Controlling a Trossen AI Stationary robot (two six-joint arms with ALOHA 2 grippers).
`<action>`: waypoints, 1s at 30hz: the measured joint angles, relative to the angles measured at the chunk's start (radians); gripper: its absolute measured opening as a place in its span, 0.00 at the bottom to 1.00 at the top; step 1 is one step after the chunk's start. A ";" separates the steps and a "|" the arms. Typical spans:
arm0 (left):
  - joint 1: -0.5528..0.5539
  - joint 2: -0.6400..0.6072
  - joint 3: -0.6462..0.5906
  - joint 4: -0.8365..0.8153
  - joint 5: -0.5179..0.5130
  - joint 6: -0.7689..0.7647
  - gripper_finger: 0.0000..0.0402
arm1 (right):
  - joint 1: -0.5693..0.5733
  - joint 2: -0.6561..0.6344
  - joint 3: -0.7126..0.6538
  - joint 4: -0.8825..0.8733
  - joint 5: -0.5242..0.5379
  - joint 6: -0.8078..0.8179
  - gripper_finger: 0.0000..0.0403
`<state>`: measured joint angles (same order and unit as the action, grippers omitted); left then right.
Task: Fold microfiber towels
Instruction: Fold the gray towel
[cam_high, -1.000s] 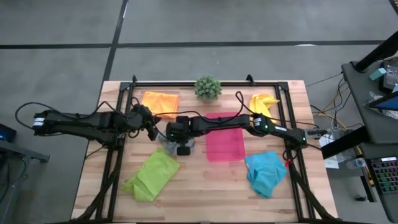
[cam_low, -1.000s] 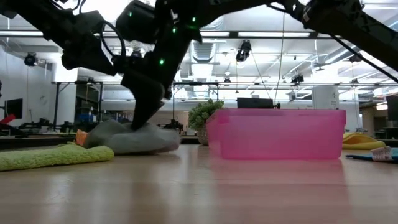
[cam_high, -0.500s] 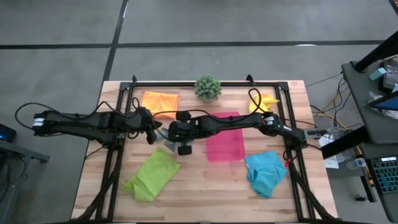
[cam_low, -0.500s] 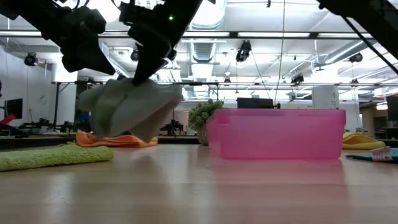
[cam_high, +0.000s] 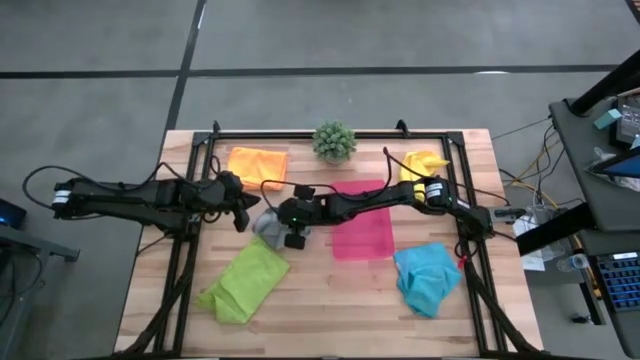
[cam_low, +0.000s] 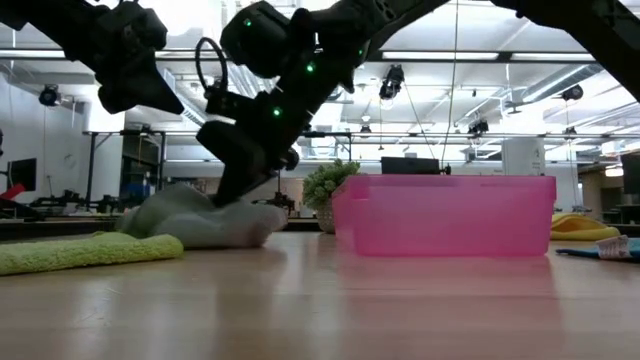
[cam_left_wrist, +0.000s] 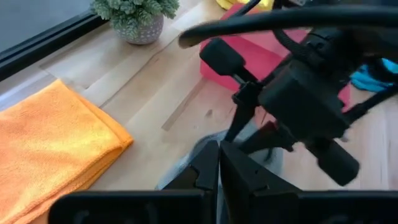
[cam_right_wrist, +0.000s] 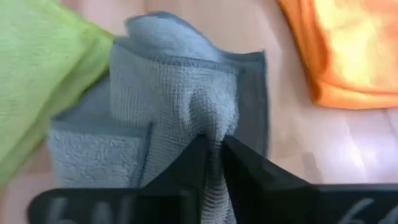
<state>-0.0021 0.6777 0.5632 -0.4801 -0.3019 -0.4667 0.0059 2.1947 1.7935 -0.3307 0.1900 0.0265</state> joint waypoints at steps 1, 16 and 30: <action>0.000 0.003 0.000 0.000 0.000 0.000 0.00 | 0.000 -0.001 0.000 -0.002 -0.011 0.000 0.15; 0.000 0.035 0.000 0.000 0.000 0.002 0.00 | -0.028 -0.005 0.148 -0.118 -0.014 -0.134 0.44; 0.000 0.036 0.000 0.000 -0.006 0.002 0.00 | -0.065 0.003 -0.083 0.363 -0.088 -0.044 0.41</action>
<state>-0.0021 0.7139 0.5632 -0.4797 -0.3083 -0.4644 -0.0589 2.1972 1.7105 0.0327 0.1017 -0.0176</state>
